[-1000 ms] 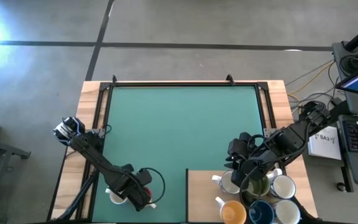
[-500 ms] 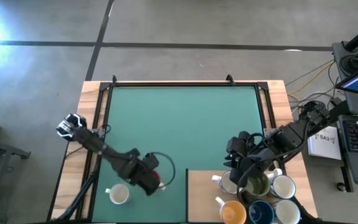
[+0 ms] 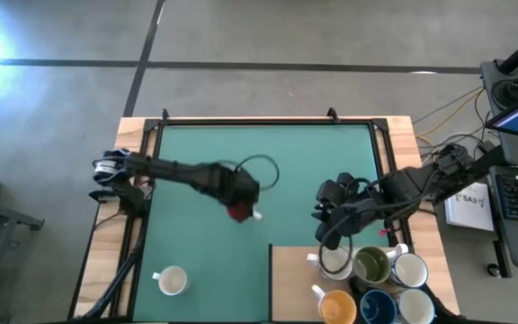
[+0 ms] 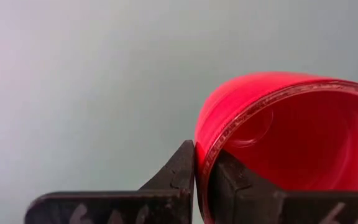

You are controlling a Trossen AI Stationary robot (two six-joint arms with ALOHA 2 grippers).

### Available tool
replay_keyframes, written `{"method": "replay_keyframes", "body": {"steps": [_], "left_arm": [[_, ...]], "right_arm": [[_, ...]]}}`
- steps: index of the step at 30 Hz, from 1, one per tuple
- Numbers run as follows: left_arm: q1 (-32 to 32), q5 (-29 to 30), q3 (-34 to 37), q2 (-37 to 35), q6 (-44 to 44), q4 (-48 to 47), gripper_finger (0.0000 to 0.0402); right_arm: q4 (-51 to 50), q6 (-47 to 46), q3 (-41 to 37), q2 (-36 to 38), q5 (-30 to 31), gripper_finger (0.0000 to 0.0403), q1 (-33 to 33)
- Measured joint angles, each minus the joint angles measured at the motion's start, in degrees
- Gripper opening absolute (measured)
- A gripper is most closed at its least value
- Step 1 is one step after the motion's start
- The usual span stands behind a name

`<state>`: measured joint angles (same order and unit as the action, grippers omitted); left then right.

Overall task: Place coffee mugs
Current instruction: Put the red mug on the shelf

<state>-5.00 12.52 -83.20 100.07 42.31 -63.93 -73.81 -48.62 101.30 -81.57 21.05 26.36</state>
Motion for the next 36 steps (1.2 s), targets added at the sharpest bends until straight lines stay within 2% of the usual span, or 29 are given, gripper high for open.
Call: {"method": "replay_keyframes", "body": {"steps": [4, 9, 15, 20, 25, 31, 36], "left_arm": [[5.97, -1.15, 0.02, 0.0, -7.37, 4.26, 0.0005], [13.38, -2.11, 0.02, 0.39, -14.24, 4.81, 0.0006], [18.55, -3.27, 0.11, 2.0, -21.0, 2.65, 0.0006], [21.48, -5.11, 1.08, 2.29, -25.87, 2.04, 0.0006], [23.45, -5.24, 2.89, 2.27, -28.22, 2.94, 0.0007], [24.9, -7.57, 6.13, 1.99, -29.08, 5.89, 0.0007], [24.77, -8.98, 5.78, 2.02, -29.56, 7.2, 0.0011]], "right_arm": [[1.37, 3.84, -0.77, -1.87, 2.96, 0.0091, -1.74], [4.75, 10.37, -1.03, -5.74, 8.36, 0.0091, -4.7], [13.93, 19.58, -1.34, -10.71, 8.86, 0.0091, -9.88], [21.93, 24.56, -3.48, -14.0, 4.23, 0.0091, -14.74], [35.11, 28.17, -11.0, -14.27, -1.86, 0.0091, -18.52], [53.62, 29.2, -21.94, -13.15, -6.41, 0.0091, -20.73], [61.57, 26.91, -27.44, -13.83, -8.2, 0.0091, -22.16]]}}
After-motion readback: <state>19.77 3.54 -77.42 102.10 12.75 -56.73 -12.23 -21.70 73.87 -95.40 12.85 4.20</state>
